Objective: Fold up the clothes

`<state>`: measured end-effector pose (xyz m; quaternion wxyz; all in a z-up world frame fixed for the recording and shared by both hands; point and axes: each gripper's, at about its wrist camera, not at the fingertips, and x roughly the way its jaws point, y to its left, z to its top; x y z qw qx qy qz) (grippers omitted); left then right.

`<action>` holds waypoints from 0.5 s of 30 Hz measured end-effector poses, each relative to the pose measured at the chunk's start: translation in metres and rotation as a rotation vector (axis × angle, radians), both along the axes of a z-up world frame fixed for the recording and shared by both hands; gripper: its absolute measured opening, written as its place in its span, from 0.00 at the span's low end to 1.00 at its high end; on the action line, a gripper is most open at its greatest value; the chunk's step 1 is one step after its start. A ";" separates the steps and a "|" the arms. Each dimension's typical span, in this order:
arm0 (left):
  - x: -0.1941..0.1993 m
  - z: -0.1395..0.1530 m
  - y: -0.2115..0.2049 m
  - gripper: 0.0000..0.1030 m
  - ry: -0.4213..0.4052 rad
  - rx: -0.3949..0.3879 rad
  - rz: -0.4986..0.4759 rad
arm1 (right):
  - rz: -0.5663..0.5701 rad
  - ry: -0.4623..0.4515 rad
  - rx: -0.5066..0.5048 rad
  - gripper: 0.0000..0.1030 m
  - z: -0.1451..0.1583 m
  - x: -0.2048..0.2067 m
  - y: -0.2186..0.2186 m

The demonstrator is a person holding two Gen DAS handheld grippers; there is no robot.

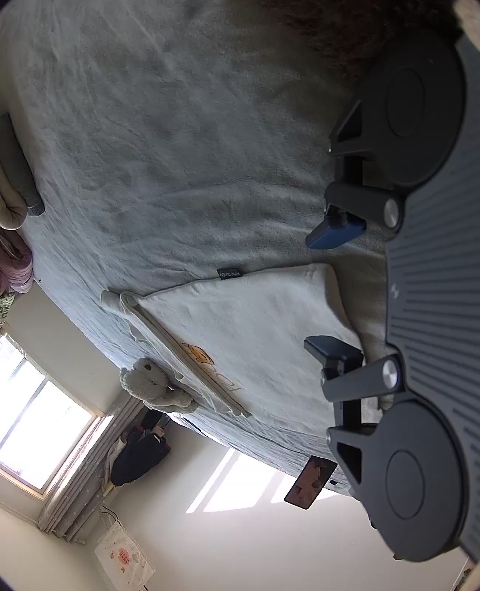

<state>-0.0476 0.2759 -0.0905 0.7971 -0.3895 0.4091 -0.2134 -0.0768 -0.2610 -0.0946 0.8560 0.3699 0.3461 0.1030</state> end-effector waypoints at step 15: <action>0.029 -0.005 -0.028 0.41 0.077 0.078 -0.014 | -0.020 0.088 0.096 0.43 -0.007 0.014 -0.009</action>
